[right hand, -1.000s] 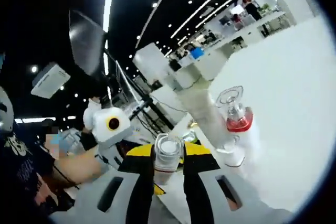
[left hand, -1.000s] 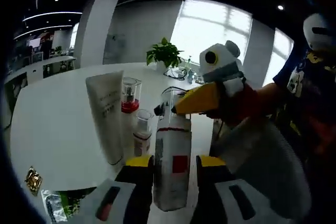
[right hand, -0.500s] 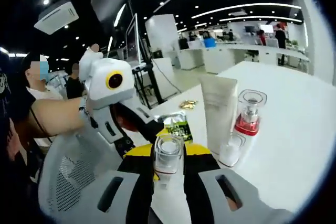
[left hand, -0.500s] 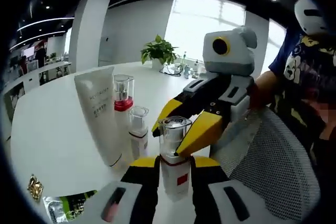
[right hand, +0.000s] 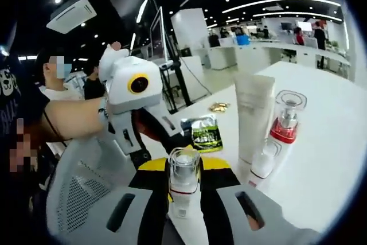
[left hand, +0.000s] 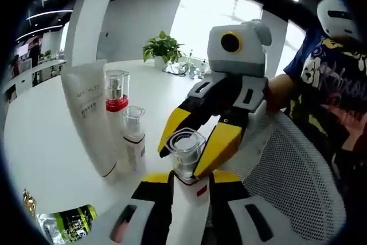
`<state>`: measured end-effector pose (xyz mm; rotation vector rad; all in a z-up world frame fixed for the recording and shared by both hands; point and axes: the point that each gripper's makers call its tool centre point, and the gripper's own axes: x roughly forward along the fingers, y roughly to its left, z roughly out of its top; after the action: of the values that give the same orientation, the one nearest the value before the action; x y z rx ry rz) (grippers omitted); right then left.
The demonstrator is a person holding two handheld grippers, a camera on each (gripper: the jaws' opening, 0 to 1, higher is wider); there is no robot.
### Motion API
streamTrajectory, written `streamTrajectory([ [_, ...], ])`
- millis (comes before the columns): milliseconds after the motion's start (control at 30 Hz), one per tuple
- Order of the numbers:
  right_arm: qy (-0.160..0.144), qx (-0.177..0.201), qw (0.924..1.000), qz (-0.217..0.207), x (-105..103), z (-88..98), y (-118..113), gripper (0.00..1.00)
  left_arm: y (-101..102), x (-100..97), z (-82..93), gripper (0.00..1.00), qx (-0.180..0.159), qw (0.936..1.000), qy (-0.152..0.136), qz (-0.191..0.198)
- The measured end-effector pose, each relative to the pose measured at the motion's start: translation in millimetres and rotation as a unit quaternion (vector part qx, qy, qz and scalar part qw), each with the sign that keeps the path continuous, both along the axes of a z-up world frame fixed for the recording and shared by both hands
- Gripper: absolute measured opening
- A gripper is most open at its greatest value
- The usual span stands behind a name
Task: Arrange the skincare products in the storage area until every visible bottle or jar stands upright without overlapping.
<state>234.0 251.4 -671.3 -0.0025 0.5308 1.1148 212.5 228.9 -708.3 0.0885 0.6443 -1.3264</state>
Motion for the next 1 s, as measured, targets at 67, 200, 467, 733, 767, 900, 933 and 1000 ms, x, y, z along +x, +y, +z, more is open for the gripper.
streamTrajectory([
  [67,-0.001,0.005,1.0000,-0.003,0.9,1.3,0.4,0.18,-0.3,1.2,0.7,0.25,-0.002,1.0000,-0.001,0.003],
  [200,-0.014,-0.002,0.9999,-0.003,1.1,-0.6,1.1,0.18,0.4,5.2,-1.8,0.24,0.012,0.9997,-0.012,0.016],
  [467,-0.047,-0.020,0.9986,-0.016,9.9,-5.6,-2.8,0.19,2.6,16.8,-7.1,0.22,0.046,0.9960,-0.063,0.043],
  [733,-0.066,-0.024,0.9969,-0.036,19.0,-3.3,-8.0,0.20,8.6,33.1,-12.5,0.22,0.071,0.9899,-0.093,0.080],
  [767,-0.067,-0.026,0.9966,-0.041,20.5,-3.4,-9.2,0.21,9.9,36.0,-12.3,0.22,0.073,0.9886,-0.099,0.086],
  [900,-0.073,-0.036,0.9948,-0.061,27.6,-4.6,-16.1,0.24,13.8,54.0,-14.2,0.22,0.073,0.9806,-0.113,0.142],
  [933,-0.071,-0.037,0.9948,-0.063,28.5,-5.4,-17.0,0.24,15.0,57.8,-17.7,0.22,0.081,0.9779,-0.117,0.153],
  [1000,-0.056,-0.043,0.9951,-0.069,30.0,-10.8,-19.4,0.24,13.6,62.1,-26.0,0.22,0.088,0.9753,-0.117,0.166],
])
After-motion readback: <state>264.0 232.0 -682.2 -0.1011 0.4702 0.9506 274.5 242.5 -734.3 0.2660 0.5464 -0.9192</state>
